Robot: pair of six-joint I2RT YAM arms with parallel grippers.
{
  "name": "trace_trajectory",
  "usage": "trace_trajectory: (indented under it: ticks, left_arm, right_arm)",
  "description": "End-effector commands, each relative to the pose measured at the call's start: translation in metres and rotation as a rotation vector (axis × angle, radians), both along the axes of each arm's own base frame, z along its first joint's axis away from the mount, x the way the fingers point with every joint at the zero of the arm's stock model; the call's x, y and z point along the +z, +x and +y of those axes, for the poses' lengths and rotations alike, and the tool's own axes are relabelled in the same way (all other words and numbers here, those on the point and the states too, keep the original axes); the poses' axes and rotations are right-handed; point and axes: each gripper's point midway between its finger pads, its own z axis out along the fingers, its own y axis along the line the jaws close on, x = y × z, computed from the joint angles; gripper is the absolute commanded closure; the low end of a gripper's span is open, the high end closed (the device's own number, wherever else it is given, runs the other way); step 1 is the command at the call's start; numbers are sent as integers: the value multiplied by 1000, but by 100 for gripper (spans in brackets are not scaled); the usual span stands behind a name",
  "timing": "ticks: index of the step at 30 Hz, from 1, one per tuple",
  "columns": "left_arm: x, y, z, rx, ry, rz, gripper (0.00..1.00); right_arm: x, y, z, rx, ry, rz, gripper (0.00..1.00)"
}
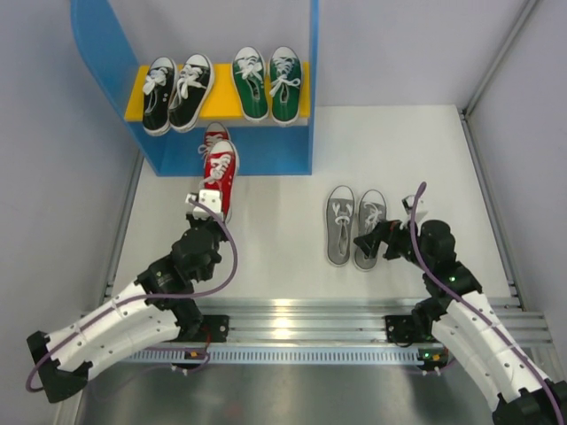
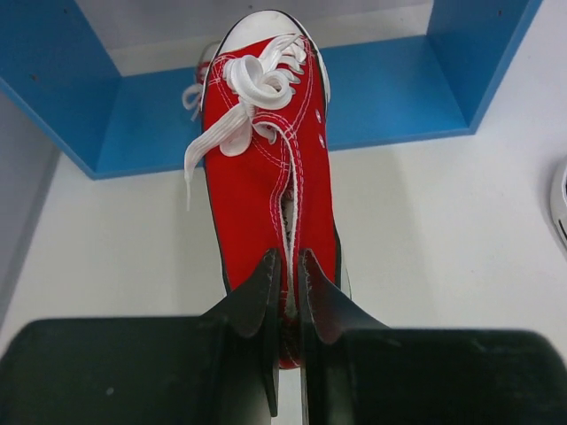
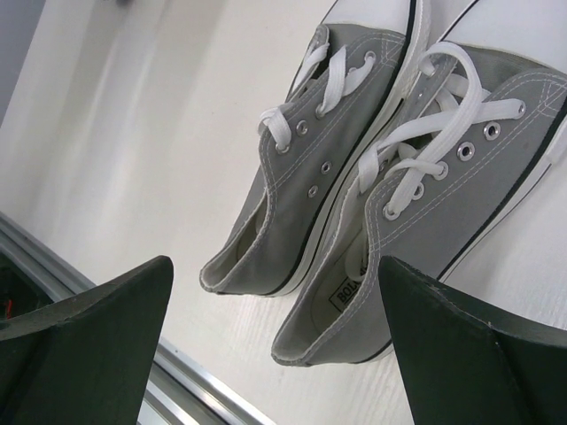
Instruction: Place and organize the shoes onto the shoe shelf
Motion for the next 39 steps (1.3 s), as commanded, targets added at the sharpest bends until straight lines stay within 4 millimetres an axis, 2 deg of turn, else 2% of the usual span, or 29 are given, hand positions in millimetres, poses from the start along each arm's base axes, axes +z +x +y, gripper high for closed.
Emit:
trace_trajectory:
  ticks: [1, 5, 8, 10, 11, 12, 14, 16, 17, 19, 20, 22, 23, 25, 26, 28, 29, 31, 32, 34, 35, 39]
  left_arm:
    - [74, 1, 28, 119, -70, -165, 100]
    - [91, 3, 44, 163, -44, -163, 100]
    - [90, 6, 56, 198, -27, -134, 100]
    - [85, 10, 56, 174, -19, -107, 100]
    - [82, 14, 63, 206, -37, -95, 100]
    - [79, 17, 59, 177, -49, -79, 100]
    - [69, 24, 70, 208, -43, -40, 100]
    - [60, 33, 68, 187, -55, -12, 100]
    - [55, 38, 80, 226, -54, -3, 100]
    - [51, 46, 82, 201, -66, 6, 100]
    - [49, 55, 95, 245, -67, 5, 100]
    - [44, 66, 97, 217, -80, 14, 100]
    - [45, 74, 111, 243, -85, -2, 100]
    - [42, 83, 122, 238, -104, -27, 100]
    - [51, 92, 124, 227, -106, -78, 100]
    - [45, 100, 134, 232, -95, -73, 100]
    - [33, 107, 138, 219, -78, -47, 100]
    - [29, 115, 149, 228, -76, -46, 100]
    - [17, 121, 144, 181, -83, -19, 100]
    - [18, 126, 155, 183, -90, -47, 100]
    - [9, 129, 149, 137, -108, -32, 100]
    - [-2, 143, 159, 131, -103, -16, 100]
  right_arm:
    - [16, 0, 8, 42, 18, -54, 1]
    - [20, 1, 12, 66, 23, -60, 1]
    - [20, 2, 14, 86, 18, -58, 1]
    - [22, 2, 16, 95, 21, -61, 0]
    - [21, 2, 16, 99, 23, -60, 1]
    - [22, 1, 17, 104, 28, -59, 0]
    - [22, 0, 18, 110, 30, -63, 0]
    - [23, 0, 18, 112, 33, -64, 0]
    - [23, -1, 19, 116, 35, -64, 1]
    - [23, -2, 20, 122, 38, -64, 0]
    - [23, -2, 19, 121, 38, -62, 1]
    - [23, -3, 21, 128, 43, -59, 1]
    - [23, -2, 21, 128, 42, -60, 1]
    - [22, -3, 22, 135, 45, -55, 1]
    - [22, -3, 22, 137, 44, -56, 0]
    - [22, -3, 22, 139, 47, -55, 0]
    - [22, -3, 22, 139, 45, -56, 1]
    - [22, -4, 23, 142, 48, -55, 1]
    - [21, -4, 23, 142, 47, -53, 1]
    - [20, -4, 23, 143, 47, -51, 0]
    - [19, -4, 23, 145, 45, -48, 0]
    - [17, -2, 24, 144, 43, -35, 1]
